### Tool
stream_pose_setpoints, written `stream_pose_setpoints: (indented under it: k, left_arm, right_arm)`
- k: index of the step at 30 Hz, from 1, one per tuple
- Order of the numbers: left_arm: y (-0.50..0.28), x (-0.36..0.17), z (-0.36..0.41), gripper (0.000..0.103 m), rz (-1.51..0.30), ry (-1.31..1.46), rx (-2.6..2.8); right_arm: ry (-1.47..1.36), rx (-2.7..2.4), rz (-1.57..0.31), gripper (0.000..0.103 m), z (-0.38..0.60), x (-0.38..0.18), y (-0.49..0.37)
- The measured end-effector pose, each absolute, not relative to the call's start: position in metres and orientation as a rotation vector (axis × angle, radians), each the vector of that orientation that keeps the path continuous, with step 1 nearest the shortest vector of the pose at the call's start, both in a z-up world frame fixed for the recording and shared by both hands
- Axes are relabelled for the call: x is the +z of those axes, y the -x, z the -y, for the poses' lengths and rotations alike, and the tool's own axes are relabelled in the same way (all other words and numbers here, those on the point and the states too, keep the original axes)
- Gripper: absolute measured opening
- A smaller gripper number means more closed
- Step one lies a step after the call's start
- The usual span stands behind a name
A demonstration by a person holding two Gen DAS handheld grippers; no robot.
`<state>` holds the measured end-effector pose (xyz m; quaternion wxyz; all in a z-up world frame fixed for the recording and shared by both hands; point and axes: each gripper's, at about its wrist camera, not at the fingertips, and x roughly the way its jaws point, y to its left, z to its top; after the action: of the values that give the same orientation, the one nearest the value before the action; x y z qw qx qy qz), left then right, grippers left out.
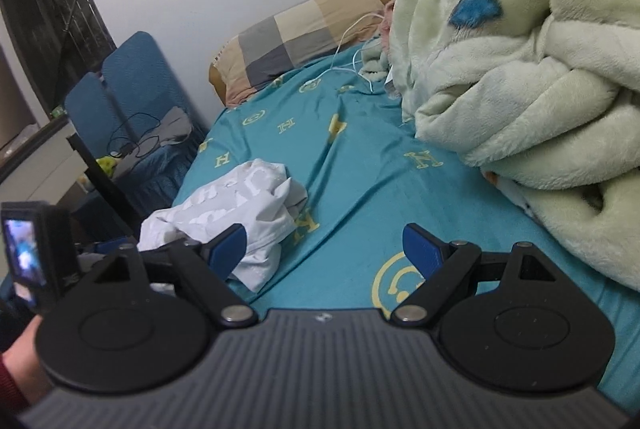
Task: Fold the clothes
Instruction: 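Grasp the white T-shirt fabric with the left gripper and lift it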
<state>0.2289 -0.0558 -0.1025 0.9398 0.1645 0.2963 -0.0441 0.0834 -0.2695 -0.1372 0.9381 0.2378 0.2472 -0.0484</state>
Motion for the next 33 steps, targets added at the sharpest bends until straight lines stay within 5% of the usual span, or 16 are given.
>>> stream_pose_setpoints:
  k: [6,8,20,33]
  left_arm:
    - [-0.251,-0.113,0.040,0.037,-0.632,-0.279,-0.084]
    - [-0.245,-0.106,0.036,0.014,-0.641,-0.255,-0.095]
    - [-0.123,-0.008,-0.006,0.007,-0.622,-0.132,-0.316]
    - [-0.101,-0.073,-0.029,0.008,-0.855,-0.302,-0.321]
  right_arm:
    - [-0.463,-0.100,-0.529,0.087,0.264,-0.149,-0.096]
    - [-0.463,-0.095,-0.533,0.087,0.263,-0.151,-0.098]
    - [-0.431,-0.072,-0.501,0.087,0.256,-0.144,-0.086]
    - [-0.438,0.030,-0.628,0.087,0.235,-0.154,-0.088]
